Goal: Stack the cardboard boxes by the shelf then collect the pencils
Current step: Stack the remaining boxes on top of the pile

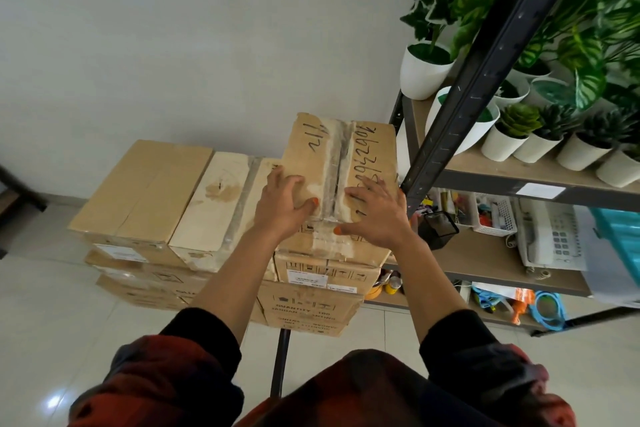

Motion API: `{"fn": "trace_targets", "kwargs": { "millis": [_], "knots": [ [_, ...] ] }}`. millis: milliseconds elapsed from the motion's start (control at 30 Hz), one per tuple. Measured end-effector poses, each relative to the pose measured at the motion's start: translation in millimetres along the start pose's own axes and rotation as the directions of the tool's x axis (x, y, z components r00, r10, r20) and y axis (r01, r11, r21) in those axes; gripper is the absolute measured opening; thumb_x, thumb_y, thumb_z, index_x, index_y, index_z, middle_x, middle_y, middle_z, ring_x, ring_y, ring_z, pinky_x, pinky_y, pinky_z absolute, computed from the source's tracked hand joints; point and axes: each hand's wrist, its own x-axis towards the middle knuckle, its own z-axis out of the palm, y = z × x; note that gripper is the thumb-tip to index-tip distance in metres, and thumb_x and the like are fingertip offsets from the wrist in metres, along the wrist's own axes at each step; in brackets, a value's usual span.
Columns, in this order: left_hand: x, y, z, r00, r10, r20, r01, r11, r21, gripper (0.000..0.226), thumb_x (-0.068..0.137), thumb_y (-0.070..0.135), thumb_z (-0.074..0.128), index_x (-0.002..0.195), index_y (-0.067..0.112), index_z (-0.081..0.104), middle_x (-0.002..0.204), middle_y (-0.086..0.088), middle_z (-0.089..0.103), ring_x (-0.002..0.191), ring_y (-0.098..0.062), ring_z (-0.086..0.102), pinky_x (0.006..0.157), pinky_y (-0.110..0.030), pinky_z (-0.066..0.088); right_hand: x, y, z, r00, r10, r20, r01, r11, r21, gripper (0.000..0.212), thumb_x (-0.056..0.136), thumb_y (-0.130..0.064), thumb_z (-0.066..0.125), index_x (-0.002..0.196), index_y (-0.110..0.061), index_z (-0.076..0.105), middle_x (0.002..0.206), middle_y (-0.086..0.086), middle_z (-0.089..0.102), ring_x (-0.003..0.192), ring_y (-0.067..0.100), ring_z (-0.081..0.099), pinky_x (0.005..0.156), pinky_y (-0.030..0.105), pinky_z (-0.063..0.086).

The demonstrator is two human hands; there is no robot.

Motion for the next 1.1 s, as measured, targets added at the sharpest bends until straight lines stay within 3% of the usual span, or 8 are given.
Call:
{"fn": "trace_targets", "kwargs": {
  "millis": [233,433,533,633,767,867,1100],
  "knots": [
    [-7,2,-2,0.999,-0.038,-0.01,0.038,0.999,-0.035,0.06,0.081,0.039,0.073,0.133,0.022,0.049,0.153,-0.003,0.02,0.132,-0.029,0.038,0.102,-0.044,0.041,-12,-9,0,0.998,0.044,0.039,-0.046,0.998,0.033,0.086,0.068,-0.063,0.077,0.143,-0.042,0.04,0.161,-0.013,0.017,0.15,0.016,0.001,0.112,0.064,0.021],
    [-16,3,-1,0.999,-0.036,0.027,0.037,0.998,-0.048,0.065,0.08,0.042,0.074,0.136,0.025,0.048,0.159,-0.005,0.014,0.14,-0.029,0.031,0.111,-0.044,0.035,-24,-12,0,0.998,0.063,0.006,-0.063,0.997,0.044,0.083,0.069,-0.063,0.076,0.142,-0.045,0.042,0.16,-0.017,0.017,0.15,0.012,0.001,0.111,0.063,0.015],
    [-19,0,-5,0.997,-0.027,0.066,0.029,0.999,-0.028,0.068,0.081,0.047,0.073,0.14,0.027,0.045,0.162,-0.006,0.011,0.147,-0.026,0.019,0.116,-0.049,0.027,-26,-17,3,0.996,0.087,-0.011,-0.086,0.996,0.024,0.08,0.071,-0.064,0.074,0.141,-0.047,0.041,0.161,-0.015,0.018,0.15,0.016,0.0,0.113,0.06,0.008],
    [-27,0,-9,0.998,-0.032,0.062,0.033,0.999,-0.013,0.064,0.084,0.048,0.069,0.14,0.028,0.046,0.161,-0.006,0.015,0.147,-0.025,0.021,0.114,-0.051,0.028,-31,-28,5,0.991,0.133,-0.001,-0.133,0.991,0.02,0.08,0.073,-0.06,0.073,0.144,-0.045,0.038,0.162,-0.013,0.017,0.151,0.023,-0.002,0.114,0.061,0.001],
    [-47,-2,-14,0.999,-0.033,0.031,0.034,0.998,-0.056,0.057,0.086,0.045,0.066,0.137,0.026,0.049,0.158,-0.007,0.025,0.145,-0.024,0.025,0.114,-0.048,0.03,-51,-40,10,0.98,0.189,-0.056,-0.177,0.97,0.165,0.07,0.081,-0.056,0.068,0.143,-0.039,0.042,0.159,-0.009,0.025,0.151,0.024,0.001,0.113,0.062,-0.004],
    [-70,-5,-20,0.999,-0.002,0.035,0.006,0.995,-0.099,0.056,0.087,0.042,0.067,0.137,0.024,0.049,0.155,-0.007,0.03,0.144,-0.024,0.027,0.114,-0.048,0.03,-76,-49,15,0.954,0.26,-0.152,-0.217,0.944,0.25,0.057,0.085,-0.049,0.066,0.138,-0.037,0.048,0.153,-0.006,0.037,0.149,0.024,0.013,0.116,0.059,0.001],
    [-146,-18,-40,0.983,0.015,0.183,0.02,0.982,-0.19,0.056,0.083,0.046,0.065,0.134,0.027,0.05,0.149,-0.005,0.04,0.139,-0.024,0.037,0.11,-0.051,0.035,-143,-82,38,0.92,0.358,-0.158,-0.281,0.887,0.367,0.047,0.085,-0.043,0.067,0.13,-0.037,0.055,0.145,-0.007,0.046,0.138,0.023,0.033,0.112,0.054,0.024]
  ]
}}
